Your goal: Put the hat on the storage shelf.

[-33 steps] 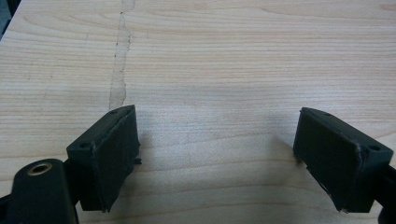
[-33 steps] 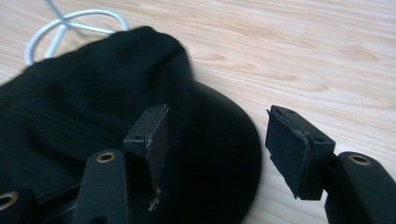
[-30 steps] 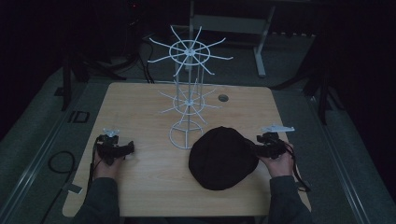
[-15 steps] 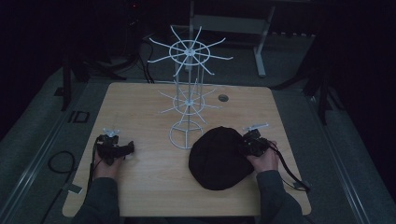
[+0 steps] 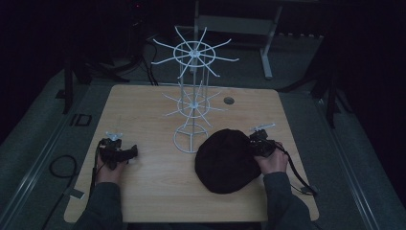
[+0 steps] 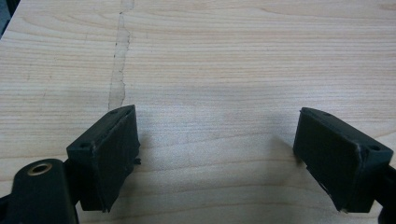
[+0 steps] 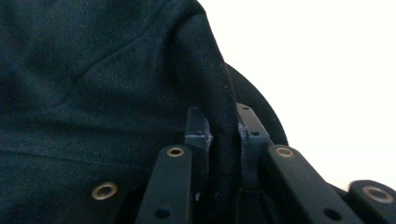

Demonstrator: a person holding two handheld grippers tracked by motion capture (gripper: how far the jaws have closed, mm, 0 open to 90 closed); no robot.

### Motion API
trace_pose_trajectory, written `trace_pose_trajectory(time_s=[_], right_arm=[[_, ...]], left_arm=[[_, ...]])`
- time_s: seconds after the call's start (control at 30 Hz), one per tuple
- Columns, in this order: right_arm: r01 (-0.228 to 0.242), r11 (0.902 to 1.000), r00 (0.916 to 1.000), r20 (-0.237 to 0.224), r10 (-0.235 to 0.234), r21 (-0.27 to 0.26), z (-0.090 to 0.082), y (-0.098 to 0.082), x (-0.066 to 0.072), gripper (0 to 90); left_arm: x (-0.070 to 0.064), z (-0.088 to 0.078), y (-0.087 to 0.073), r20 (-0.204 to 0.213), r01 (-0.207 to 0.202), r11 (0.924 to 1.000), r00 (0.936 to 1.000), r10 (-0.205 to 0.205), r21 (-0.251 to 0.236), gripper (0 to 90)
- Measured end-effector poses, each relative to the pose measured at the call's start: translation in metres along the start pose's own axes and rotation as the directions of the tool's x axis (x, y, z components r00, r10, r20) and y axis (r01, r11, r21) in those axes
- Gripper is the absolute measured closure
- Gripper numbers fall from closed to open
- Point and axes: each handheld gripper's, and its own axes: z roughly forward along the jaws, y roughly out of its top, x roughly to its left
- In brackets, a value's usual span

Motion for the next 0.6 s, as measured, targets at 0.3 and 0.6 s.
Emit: trace_pose_trajectory(time_s=[0.3,0.6], right_arm=[[-0.118,0.9922,0.9914,-0.062,0.115,-0.042,-0.005,-0.006,-0.02,79.0],[-0.194,0.9782,0.9762,-0.112,0.185,-0.073,-0.016,-0.006,-0.041,79.0]], left_arm=[[0.0,0.0,0.0,0.0,0.0,1.0,1.0,0.0,0.0,15.1],[0.0,0.0,0.0,0.0,0.0,1.0,1.0,0.0,0.0,15.1]])
